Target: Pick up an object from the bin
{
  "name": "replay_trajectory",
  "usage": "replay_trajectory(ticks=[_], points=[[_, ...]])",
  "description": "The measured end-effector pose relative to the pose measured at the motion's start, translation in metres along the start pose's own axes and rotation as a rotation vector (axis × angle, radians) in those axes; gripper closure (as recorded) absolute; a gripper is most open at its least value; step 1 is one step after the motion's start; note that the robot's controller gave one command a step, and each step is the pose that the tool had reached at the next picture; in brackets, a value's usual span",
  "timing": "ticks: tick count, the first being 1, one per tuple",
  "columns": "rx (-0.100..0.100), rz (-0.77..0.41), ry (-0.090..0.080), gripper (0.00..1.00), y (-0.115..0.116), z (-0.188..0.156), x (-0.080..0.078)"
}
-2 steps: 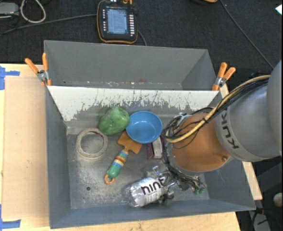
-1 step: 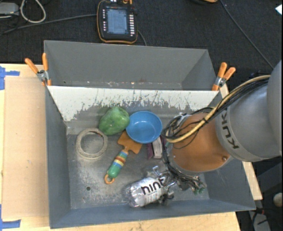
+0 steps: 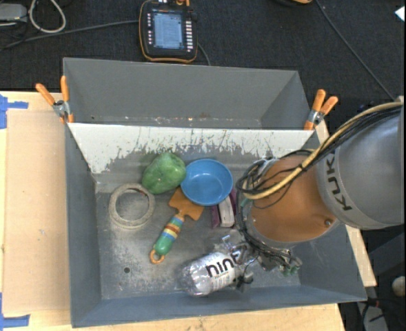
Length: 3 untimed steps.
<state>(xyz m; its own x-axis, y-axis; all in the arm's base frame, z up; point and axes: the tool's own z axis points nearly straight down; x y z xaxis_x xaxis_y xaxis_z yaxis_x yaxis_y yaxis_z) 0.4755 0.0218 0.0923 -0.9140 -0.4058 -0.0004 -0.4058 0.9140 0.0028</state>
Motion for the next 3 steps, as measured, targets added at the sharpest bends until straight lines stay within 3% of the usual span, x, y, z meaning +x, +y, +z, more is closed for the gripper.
replay_trajectory(ticks=[1, 3], points=[[-0.001, 0.0, 0.003, 1.0, 0.001, -0.037, 0.0], [-0.002, 0.001, 0.003, 1.0, 0.001, -0.078, 0.0]])
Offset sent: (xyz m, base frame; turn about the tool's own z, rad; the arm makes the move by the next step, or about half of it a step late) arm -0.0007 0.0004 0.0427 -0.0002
